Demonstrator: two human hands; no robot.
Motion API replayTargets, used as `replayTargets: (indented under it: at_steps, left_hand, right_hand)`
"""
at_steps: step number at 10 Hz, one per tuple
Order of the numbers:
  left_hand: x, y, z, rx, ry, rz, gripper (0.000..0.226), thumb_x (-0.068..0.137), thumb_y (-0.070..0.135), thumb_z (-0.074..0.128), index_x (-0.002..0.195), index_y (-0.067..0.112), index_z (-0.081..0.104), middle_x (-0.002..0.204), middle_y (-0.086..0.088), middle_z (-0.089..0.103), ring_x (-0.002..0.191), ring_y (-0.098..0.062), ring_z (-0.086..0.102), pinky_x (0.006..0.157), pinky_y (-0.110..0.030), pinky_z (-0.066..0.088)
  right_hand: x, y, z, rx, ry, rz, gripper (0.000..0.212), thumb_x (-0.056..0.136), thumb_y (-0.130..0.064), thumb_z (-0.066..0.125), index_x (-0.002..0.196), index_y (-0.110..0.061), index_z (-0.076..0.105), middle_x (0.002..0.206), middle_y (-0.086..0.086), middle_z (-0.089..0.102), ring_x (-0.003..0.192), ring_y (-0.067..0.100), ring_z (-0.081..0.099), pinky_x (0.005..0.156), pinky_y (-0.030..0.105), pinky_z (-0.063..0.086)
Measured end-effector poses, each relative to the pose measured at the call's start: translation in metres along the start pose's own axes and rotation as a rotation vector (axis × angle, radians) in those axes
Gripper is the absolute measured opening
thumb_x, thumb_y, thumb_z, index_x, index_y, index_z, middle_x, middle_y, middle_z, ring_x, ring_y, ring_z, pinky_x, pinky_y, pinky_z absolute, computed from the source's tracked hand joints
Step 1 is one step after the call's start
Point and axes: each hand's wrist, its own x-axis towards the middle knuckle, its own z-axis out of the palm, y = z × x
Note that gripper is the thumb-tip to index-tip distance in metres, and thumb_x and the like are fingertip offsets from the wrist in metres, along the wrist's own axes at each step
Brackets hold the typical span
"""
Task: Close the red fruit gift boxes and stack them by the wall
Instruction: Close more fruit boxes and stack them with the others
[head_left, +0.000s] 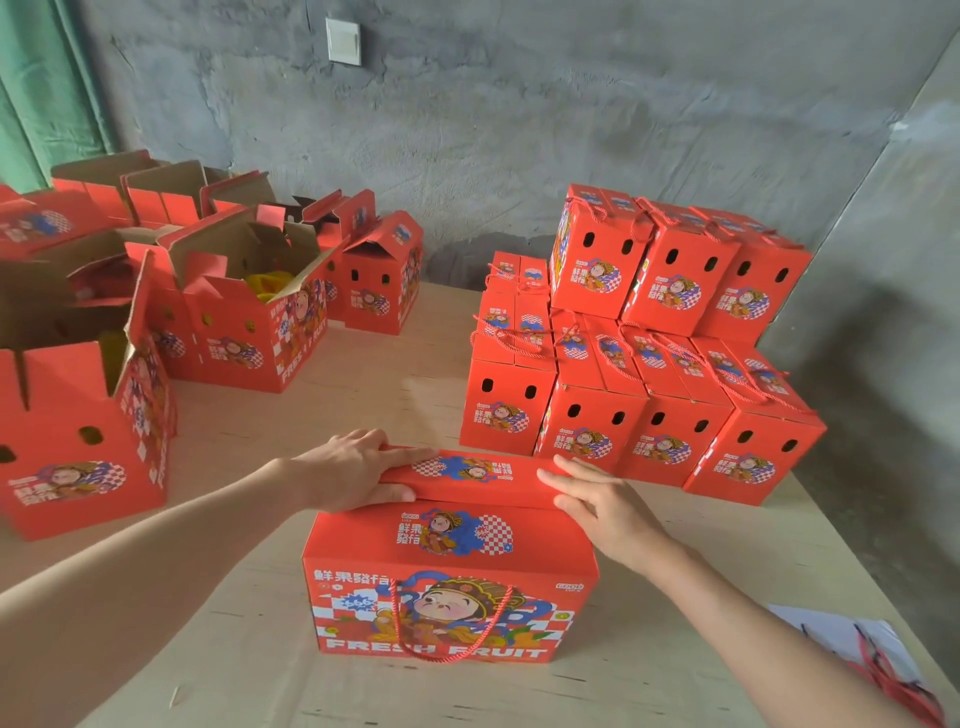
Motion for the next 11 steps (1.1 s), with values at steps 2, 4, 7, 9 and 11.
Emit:
replayTargets:
  at_steps: [2,4,7,9,11]
  left_hand:
    - [-0.005,0.002,0.007,-0.145,-0.010,-0.092,0.079,0.066,0.091,0.014,0.140,0.061,0.011,0.117,-0.002,0.049,0.113,-0.023,0.051,0.094,-0.036,0.043]
    - [0.006,-0.015,-0.017,-0.309,0.047,-0.150,0.068,0.076,0.074,0.047,0.136,0.042,0.046,0.128,0.006,0.055,0.116,-0.015,0.052,0.094,-0.024,0.036]
    - [0.006,-0.008,-0.039,-0.145,0.366,-0.122,0.024,0.096,0.025,0.047,0.108,0.017,0.067,0.099,-0.004,0.069,0.090,-0.027,0.063,0.071,-0.027,0.047]
    - [-0.004,0.003,-0.051,-0.095,0.198,-0.151,0.032,0.095,0.015,0.040,0.123,0.017,0.056,0.115,-0.011,0.063,0.102,-0.032,0.060,0.082,-0.035,0.050]
    - [-0.028,0.040,-0.066,-0.234,0.024,-0.025,0.082,0.079,0.000,0.038,0.148,0.042,0.018,0.076,0.001,0.059,0.049,-0.006,0.053,0.046,-0.016,0.044]
  right_hand:
    - [-0.048,-0.038,0.029,-0.104,0.448,-0.029,0.030,0.087,-0.026,0.058,0.108,-0.009,0.070,0.114,0.013,0.061,0.112,0.019,0.048,0.096,0.037,0.045]
    - [-0.071,-0.058,0.049,-0.164,0.438,-0.056,0.030,0.084,-0.034,0.051,0.099,-0.015,0.069,0.106,0.008,0.061,0.105,0.016,0.047,0.092,0.033,0.039]
    - [-0.055,-0.091,0.067,-0.126,0.250,-0.040,0.048,0.059,-0.014,0.090,0.103,-0.016,0.070,0.092,0.007,0.063,0.065,0.011,0.061,0.047,0.013,0.049]
    - [-0.042,-0.083,0.057,-0.051,0.250,0.052,0.031,0.080,0.000,0.070,0.110,-0.009,0.070,0.105,0.008,0.058,0.079,0.016,0.064,0.063,0.021,0.052]
    - [0.010,-0.092,0.057,0.062,0.102,0.375,0.056,0.096,-0.046,0.045,0.133,-0.003,0.049,0.142,0.014,0.035,0.136,0.026,0.032,0.111,0.030,0.024]
